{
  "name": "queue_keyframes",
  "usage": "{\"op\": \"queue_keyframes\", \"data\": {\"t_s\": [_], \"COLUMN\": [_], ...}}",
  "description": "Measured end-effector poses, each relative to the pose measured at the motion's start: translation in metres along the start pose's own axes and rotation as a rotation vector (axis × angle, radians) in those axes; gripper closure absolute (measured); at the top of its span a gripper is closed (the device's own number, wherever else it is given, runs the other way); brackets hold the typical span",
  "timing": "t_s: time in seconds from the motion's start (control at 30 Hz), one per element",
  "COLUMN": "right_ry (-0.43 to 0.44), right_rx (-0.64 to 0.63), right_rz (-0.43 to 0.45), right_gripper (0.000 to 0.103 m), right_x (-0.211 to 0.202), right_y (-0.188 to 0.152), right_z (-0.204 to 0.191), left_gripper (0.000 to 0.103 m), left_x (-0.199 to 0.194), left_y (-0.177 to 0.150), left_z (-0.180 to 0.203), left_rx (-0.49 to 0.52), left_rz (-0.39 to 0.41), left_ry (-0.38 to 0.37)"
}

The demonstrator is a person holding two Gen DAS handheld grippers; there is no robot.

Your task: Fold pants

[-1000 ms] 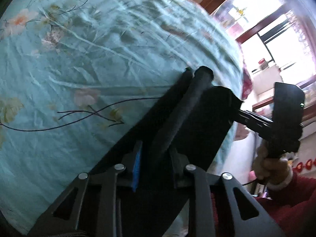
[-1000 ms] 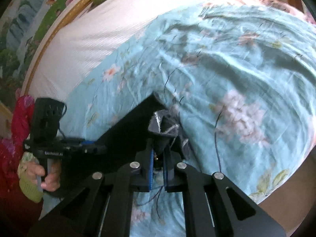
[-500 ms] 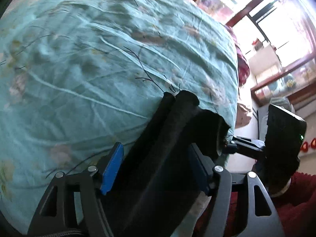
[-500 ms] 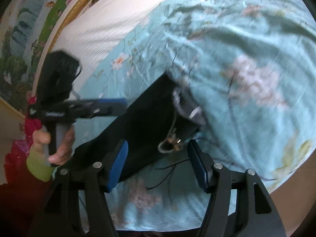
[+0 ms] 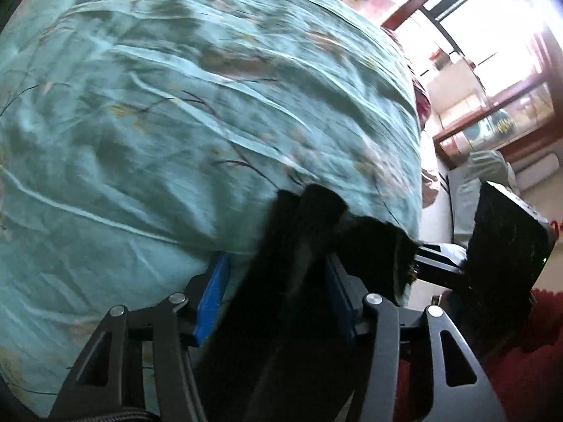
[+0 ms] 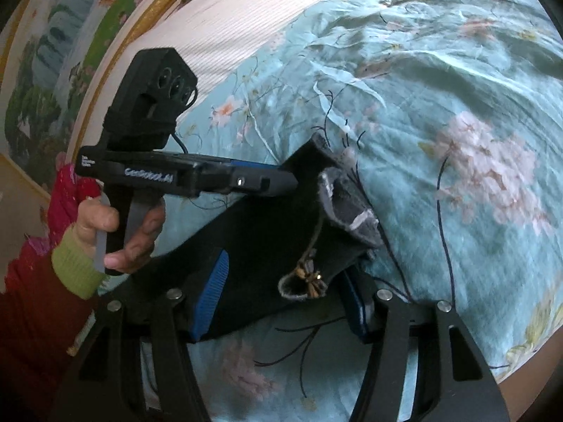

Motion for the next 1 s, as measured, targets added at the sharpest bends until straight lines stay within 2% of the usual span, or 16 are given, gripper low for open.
{"op": "queue_keyframes", "data": {"t_s": [0.07,0.1,0.17,0.2,0.27,0.33,0.43,0.57,0.83,1.0], "right_ry": [-0.02,-0.041,-0.071,-0.074,-0.051,-0.022,-0.005,0.045,0.118,0.158], "right_rx": [-0.023,-0.036,-0.052,-0.054,-0.04,-0.028,-0.055,-0.116,-0.34,-0.444], "right_rz": [0.005,0.003,-0.004,-0.009,-0.019,-0.024,-0.02,-0.029,-0.077,-0.133], "right_gripper": [0.045,0.048,0.065,0.069,0.082,0.084,0.086,0.086,0.086,0.086], "right_x": [0.002,0.004,0.008,0.008,0.006,0.003,-0.003,-0.01,-0.007,0.01], "right_y": [-0.001,0.0,0.003,0.004,0.005,0.006,0.007,0.012,0.016,0.006], "right_z": [-0.002,-0.003,-0.002,0.0,0.004,0.006,-0.005,-0.03,-0.103,-0.138], "left_gripper": [0.049,0.053,0.065,0.076,0.081,0.087,0.087,0.088,0.09,0.09], "left_x": [0.002,0.003,0.002,0.002,0.0,-0.004,-0.023,-0.046,-0.095,-0.108], "left_y": [0.002,0.002,0.002,0.003,-0.001,-0.004,-0.017,-0.04,-0.106,-0.158], "left_z": [0.004,0.005,0.006,0.007,0.008,0.01,0.013,0.02,0.028,0.021], "left_rx": [0.004,0.006,0.004,0.002,-0.009,-0.017,-0.029,-0.038,-0.091,-0.164], "left_rz": [0.007,0.015,0.029,0.033,0.049,0.073,0.13,0.194,0.34,0.415], "left_ry": [-0.01,-0.012,-0.018,-0.036,-0.053,-0.065,-0.088,-0.072,-0.083,-0.063]}}
Point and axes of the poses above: each gripper's, at about its wrist camera, not at the fingertips, and x roughly the way its jaws point, z to its right, y to its top, the point moved 2 cm from there along x, roughly the way its jaws point, and after that the axes turned 15 degrees about -z, right-handed, at the moved point
